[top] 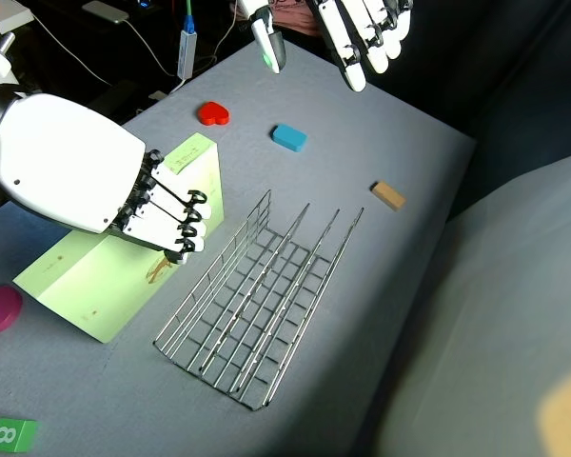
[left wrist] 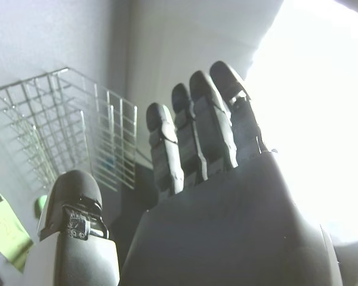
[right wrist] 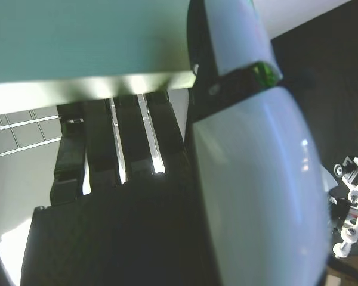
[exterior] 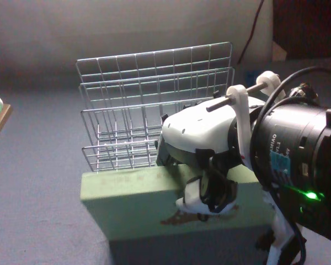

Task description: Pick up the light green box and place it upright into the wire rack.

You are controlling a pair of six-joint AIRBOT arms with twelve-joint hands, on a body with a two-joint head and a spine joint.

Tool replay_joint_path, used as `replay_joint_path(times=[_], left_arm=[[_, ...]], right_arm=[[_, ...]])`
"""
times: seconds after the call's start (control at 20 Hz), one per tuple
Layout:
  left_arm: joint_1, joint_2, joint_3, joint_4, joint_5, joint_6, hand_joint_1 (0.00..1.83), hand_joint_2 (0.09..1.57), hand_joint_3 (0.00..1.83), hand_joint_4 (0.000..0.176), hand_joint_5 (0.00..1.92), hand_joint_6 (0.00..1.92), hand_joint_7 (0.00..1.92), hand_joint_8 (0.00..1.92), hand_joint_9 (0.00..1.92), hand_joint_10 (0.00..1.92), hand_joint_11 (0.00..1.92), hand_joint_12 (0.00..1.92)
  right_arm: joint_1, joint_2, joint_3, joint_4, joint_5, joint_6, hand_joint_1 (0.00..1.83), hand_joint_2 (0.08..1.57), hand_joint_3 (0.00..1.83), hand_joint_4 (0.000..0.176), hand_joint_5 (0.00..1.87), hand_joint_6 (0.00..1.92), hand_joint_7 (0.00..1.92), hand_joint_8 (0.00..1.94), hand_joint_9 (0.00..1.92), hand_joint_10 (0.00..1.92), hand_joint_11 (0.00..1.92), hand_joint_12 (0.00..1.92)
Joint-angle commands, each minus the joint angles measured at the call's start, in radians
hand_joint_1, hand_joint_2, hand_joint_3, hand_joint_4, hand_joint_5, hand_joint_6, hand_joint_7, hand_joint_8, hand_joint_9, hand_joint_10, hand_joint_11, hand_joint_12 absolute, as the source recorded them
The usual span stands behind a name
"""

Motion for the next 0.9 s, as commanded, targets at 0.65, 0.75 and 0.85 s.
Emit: replay_joint_path(times=[0.65,0.75,0.85], left_arm=[[-0.021,0.002,-0.004,0.074,-0.041,0.028,0.23,1.23,0.0,0.059,0.4,0.0,0.36,0.0,0.32,0.0,0.0,0.84],[-0.022,0.002,-0.007,0.074,-0.042,0.029,0.23,1.23,0.0,0.059,0.4,0.0,0.36,0.0,0.32,0.0,0.0,0.83],[-0.022,0.002,-0.009,0.074,-0.039,0.029,0.23,1.23,0.0,0.059,0.4,0.0,0.36,0.0,0.33,0.0,0.0,0.83]], right_arm=[[0.104,0.074,-0.071,-0.061,0.019,-0.069,1.35,1.2,0.0,0.0,0.7,1.16,0.9,1.18,0.76,1.5,0.67,1.57],[0.142,0.095,-0.089,-0.061,0.019,-0.073,1.35,1.2,0.0,0.0,0.69,1.17,0.9,1.19,0.76,1.51,0.66,1.58],[0.176,0.108,-0.099,-0.061,0.011,-0.086,1.35,1.2,0.0,0.0,0.68,1.18,0.9,1.19,0.75,1.51,0.65,1.58]])
